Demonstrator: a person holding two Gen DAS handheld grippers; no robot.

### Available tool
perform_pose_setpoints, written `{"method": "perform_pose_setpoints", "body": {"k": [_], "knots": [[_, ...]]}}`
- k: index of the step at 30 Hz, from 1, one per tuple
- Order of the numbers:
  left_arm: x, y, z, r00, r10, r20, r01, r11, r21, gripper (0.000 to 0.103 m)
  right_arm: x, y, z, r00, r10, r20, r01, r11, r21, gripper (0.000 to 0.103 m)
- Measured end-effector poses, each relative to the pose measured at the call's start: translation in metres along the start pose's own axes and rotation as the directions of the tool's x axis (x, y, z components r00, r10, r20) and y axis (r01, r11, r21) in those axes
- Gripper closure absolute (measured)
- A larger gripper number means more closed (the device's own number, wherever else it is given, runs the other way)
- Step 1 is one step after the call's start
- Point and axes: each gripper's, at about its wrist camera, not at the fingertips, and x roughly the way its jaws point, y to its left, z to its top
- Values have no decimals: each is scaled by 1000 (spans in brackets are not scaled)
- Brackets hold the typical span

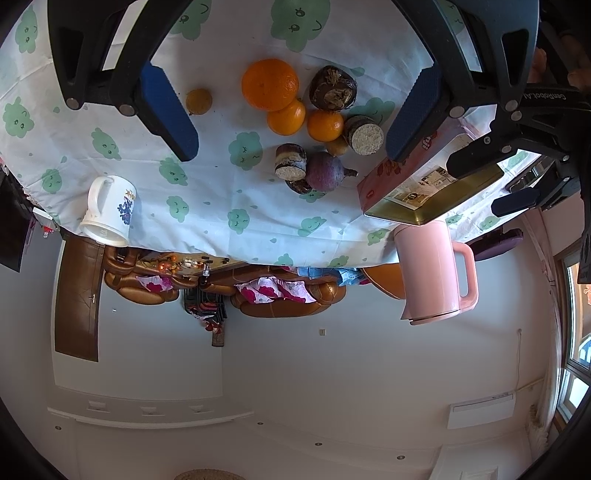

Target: Organize fruits

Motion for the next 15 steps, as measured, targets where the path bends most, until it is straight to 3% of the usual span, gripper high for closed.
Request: {"method": "perform_pose_setpoints", "body": {"k": [6,13,15], "knots": [[8,-9,-6,999,-30,-29,30,1000,4,0,10,-10,-7,998,-45,-41,45,999,10,1],[24,-33,-15,990,-112,-91,115,993,32,0,25,-31,-19,988,-90,-126,95,995,40,2],[28,-40,-17,984,-137,-114,142,989,38,0,29,-33,-21,985,-87,-149,93,995,32,6]]}}
